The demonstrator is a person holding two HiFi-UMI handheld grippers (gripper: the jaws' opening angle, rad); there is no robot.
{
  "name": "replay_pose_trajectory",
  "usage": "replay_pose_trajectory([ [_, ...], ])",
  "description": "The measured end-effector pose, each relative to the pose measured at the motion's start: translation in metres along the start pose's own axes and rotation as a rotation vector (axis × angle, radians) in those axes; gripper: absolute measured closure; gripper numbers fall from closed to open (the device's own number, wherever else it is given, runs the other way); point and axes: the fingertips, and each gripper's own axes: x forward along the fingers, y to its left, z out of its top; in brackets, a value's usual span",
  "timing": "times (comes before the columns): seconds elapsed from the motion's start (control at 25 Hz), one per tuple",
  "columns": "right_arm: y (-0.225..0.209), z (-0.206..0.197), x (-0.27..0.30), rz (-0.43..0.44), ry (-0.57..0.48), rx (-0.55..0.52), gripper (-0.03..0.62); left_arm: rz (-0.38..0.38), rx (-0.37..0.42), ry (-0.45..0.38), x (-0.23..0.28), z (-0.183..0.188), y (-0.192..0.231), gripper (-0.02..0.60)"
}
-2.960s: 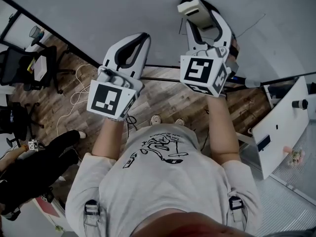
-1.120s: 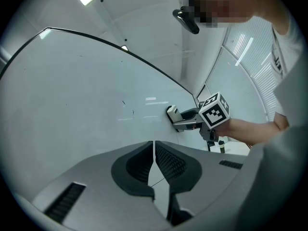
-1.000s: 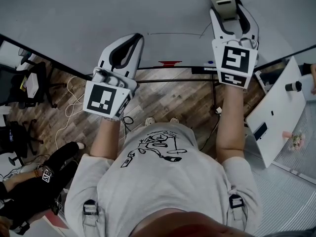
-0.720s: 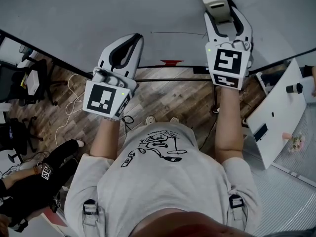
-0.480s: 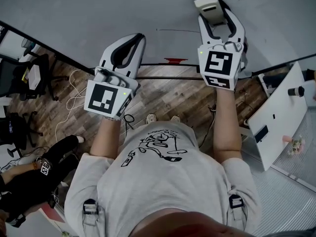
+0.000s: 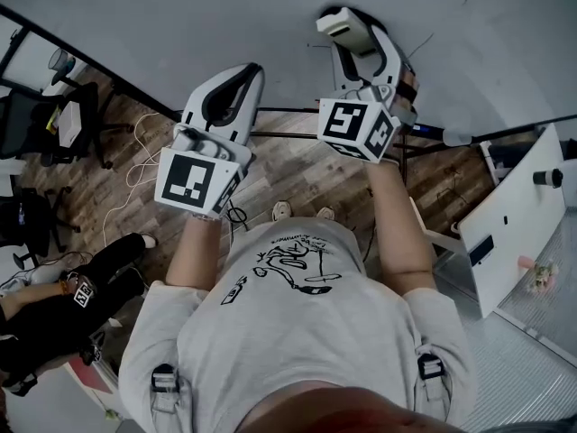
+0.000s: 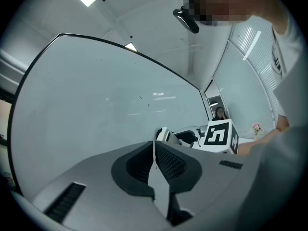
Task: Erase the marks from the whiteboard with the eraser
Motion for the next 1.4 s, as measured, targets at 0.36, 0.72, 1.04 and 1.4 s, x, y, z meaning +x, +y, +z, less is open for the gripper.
replay_pose_trajectory([
  [0.36,0.061,-0.007,0.01,0.016,0.013,-0.124,0.338,0.015,-0.007,0.012,-0.01,-0.008,0.007,0.551],
  [0.72,0.097,-0.017,0.018,0.032,0.039,-0.207,0.338,0.014,-0.01,0.013,-0.01,-0.008,0.006,0.551],
  [1.04,0.125,-0.016,0.001,0.212,0.033,-0.123,0.336,0.007,-0.008,0.003,-0.011,-0.004,-0.001,0.551],
  [1.4,-0.084,0.015,-0.051,0.004,-0.091,0.074,0.336,-0.031,-0.013,-0.028,0.014,0.006,-0.023,0.551],
])
